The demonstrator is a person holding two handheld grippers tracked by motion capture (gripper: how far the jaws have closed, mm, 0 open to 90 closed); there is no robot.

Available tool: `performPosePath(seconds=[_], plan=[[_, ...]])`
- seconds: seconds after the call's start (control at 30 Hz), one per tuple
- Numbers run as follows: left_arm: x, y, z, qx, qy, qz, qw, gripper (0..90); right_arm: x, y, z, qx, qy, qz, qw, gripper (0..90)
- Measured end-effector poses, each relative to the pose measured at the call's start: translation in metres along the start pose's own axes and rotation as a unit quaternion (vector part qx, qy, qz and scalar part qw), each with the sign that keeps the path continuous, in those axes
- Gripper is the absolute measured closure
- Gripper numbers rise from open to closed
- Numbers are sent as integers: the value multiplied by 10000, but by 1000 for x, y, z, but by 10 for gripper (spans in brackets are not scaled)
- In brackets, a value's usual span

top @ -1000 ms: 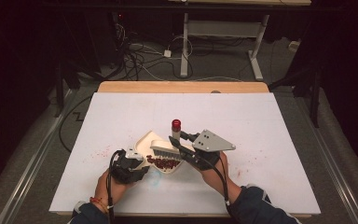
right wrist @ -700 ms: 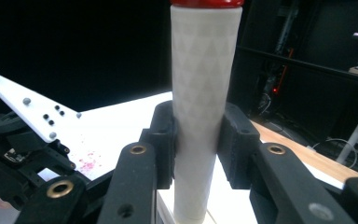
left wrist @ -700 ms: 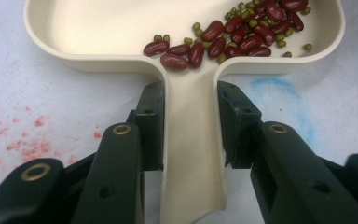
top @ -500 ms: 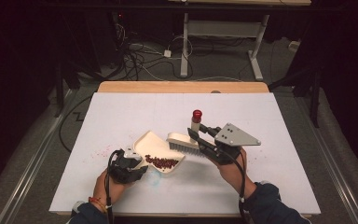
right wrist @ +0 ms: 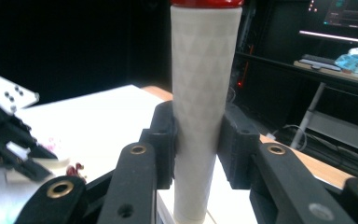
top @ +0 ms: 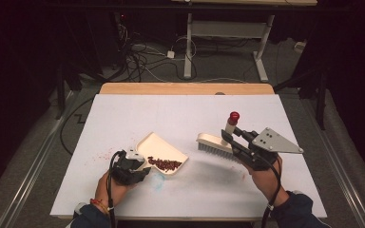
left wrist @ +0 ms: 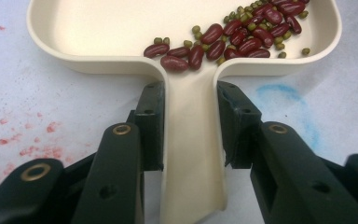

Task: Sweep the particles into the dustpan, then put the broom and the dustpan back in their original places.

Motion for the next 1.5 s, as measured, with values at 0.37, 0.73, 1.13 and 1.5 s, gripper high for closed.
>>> performPosePath(seconds=[0.37,0.73,1.13,1.5], plan=[[-1,-1,-4,-37,-44,21,10000,636,11,-33,24,208,-71,-207,9995,701],[-1,-6,-17,-155,-195,95,9996,636,23,-63,49,269,-82,-502,9983,701],[5,-9,-39,-434,-405,121,9982,636,33,-82,50,-244,144,-831,9961,700],[-1,0,-59,-759,-863,225,9931,636,44,-73,48,-731,336,-1183,9897,697]])
Point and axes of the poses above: each handheld gripper's, and its own axes: y roughly forward along the jaws, x roughly out of its underside, z roughly to its right, the point moved 9 cm from there along y, roughly forward along the jaws, and after that the axes turned 5 degrees about z, right-handed, at the moved point
